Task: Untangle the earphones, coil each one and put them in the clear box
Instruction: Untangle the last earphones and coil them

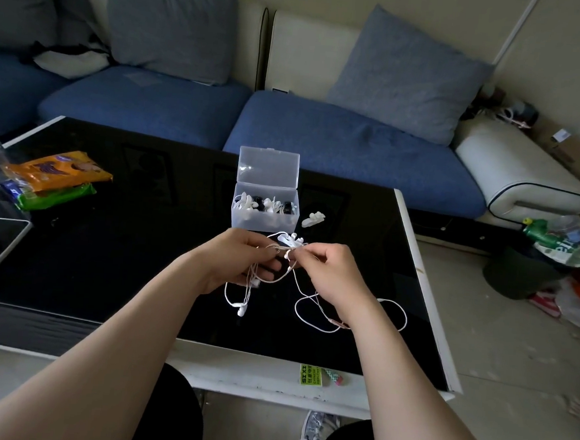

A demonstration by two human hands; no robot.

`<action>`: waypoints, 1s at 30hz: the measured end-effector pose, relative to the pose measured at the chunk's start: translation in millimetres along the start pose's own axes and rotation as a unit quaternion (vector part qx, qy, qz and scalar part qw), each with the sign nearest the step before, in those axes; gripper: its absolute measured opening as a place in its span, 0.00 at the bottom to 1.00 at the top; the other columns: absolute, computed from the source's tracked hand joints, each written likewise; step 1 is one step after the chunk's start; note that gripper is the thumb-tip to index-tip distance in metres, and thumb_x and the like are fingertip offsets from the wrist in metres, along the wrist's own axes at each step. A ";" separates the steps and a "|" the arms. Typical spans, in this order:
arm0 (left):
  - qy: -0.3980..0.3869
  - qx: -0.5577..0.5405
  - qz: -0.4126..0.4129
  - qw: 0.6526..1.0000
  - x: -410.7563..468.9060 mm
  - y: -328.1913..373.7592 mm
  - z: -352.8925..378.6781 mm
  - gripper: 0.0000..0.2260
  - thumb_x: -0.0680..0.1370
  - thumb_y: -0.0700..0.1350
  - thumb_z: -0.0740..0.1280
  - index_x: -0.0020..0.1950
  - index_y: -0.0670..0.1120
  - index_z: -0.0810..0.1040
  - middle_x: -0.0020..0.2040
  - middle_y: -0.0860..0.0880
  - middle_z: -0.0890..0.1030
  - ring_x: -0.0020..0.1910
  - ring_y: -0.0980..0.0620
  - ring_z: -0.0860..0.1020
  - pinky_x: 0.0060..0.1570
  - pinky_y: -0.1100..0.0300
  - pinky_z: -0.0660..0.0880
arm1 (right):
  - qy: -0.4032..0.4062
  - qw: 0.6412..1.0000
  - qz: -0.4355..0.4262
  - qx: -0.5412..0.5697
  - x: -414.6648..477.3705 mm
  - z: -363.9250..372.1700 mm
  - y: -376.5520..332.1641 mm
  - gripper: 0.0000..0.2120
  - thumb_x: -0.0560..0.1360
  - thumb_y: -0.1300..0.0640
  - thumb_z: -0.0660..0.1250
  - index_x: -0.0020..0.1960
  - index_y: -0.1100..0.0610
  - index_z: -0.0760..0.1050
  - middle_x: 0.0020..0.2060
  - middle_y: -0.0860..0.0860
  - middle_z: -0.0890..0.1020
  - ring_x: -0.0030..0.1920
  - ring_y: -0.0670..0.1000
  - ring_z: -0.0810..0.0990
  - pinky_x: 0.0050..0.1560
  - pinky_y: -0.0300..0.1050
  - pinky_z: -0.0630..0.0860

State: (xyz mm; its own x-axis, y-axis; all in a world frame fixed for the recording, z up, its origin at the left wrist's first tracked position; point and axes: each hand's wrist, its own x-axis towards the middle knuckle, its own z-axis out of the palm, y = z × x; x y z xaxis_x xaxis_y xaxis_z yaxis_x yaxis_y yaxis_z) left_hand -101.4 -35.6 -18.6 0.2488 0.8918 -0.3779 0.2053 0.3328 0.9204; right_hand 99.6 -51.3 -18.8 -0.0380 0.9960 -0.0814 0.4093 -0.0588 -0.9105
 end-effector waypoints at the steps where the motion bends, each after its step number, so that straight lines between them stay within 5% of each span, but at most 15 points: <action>1: 0.016 -0.009 0.009 1.000 0.7 0.4 -0.1 0.08 0.84 0.43 0.68 0.57 0.45 0.87 0.53 0.43 0.88 0.46 0.49 0.85 0.53 0.50 0.80 | -0.009 1.000 0.007 0.001 0.1 0.0 -0.4 0.09 0.81 0.55 0.71 0.46 0.53 0.88 0.35 0.45 0.85 0.34 0.36 0.78 0.42 0.34 0.72; 6: 0.025 -0.071 0.000 0.997 3.2 4.7 -3.7 0.09 0.81 0.41 0.67 0.51 0.41 0.86 0.46 0.43 0.85 0.41 0.49 0.82 0.49 0.50 0.80 | -0.028 0.999 0.022 0.005 0.1 2.9 -4.1 0.12 0.80 0.56 0.67 0.42 0.55 0.87 0.36 0.51 0.86 0.36 0.42 0.78 0.44 0.41 0.72; 11: 0.030 -0.009 0.021 0.999 -0.9 7.6 0.0 0.10 0.79 0.46 0.68 0.40 0.44 0.85 0.35 0.50 0.70 0.32 0.53 0.66 0.36 0.57 0.64 | -0.022 0.999 0.003 -0.030 0.0 7.0 -4.2 0.18 0.82 0.49 0.66 0.38 0.60 0.79 0.30 0.50 0.79 0.30 0.45 0.71 0.34 0.39 0.67; 15: 0.078 0.023 0.027 0.996 -1.6 6.4 1.2 0.08 0.78 0.44 0.71 0.43 0.41 0.83 0.31 0.51 0.71 0.28 0.54 0.68 0.32 0.59 0.71 | -0.012 0.999 0.044 -0.019 -0.7 8.2 -2.5 0.16 0.84 0.54 0.63 0.41 0.57 0.82 0.32 0.55 0.86 0.28 0.50 0.78 0.32 0.40 0.73; 19: 0.134 -0.059 -0.019 0.989 3.0 5.1 -2.1 0.06 0.78 0.41 0.63 0.43 0.42 0.77 0.34 0.43 0.76 0.28 0.48 0.73 0.42 0.40 0.84 | 0.067 0.992 0.092 0.050 1.8 5.7 0.4 0.11 0.86 0.56 0.59 0.53 0.53 0.80 0.44 0.56 0.87 0.30 0.47 0.81 0.35 0.42 0.74; 25: 0.220 -0.123 -0.084 0.964 7.9 1.8 -1.9 0.09 0.81 0.39 0.57 0.54 0.39 0.76 0.39 0.42 0.80 0.32 0.47 0.76 0.35 0.47 0.84 | 0.052 0.983 0.104 0.139 -2.4 2.8 -11.4 0.09 0.83 0.65 0.55 0.55 0.53 0.70 0.53 0.56 0.83 0.32 0.49 0.83 0.32 0.42 0.72; 30: 0.249 -0.148 -0.066 0.955 13.3 0.6 -8.4 0.11 0.82 0.38 0.57 0.48 0.38 0.78 0.38 0.43 0.79 0.31 0.48 0.75 0.30 0.54 0.77 | 0.083 0.990 0.085 0.069 0.0 1.5 -5.2 0.11 0.83 0.59 0.60 0.53 0.50 0.81 0.48 0.55 0.85 0.40 0.51 0.81 0.39 0.45 0.77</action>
State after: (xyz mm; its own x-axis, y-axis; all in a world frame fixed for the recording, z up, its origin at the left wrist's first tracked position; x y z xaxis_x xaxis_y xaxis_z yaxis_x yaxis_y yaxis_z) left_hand -106.0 -21.0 -22.2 -0.2559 0.8472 -0.4656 -0.0919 0.4581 0.8841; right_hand 96.2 -51.0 -14.7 0.1764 0.9674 -0.1817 0.2680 -0.2249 -0.9368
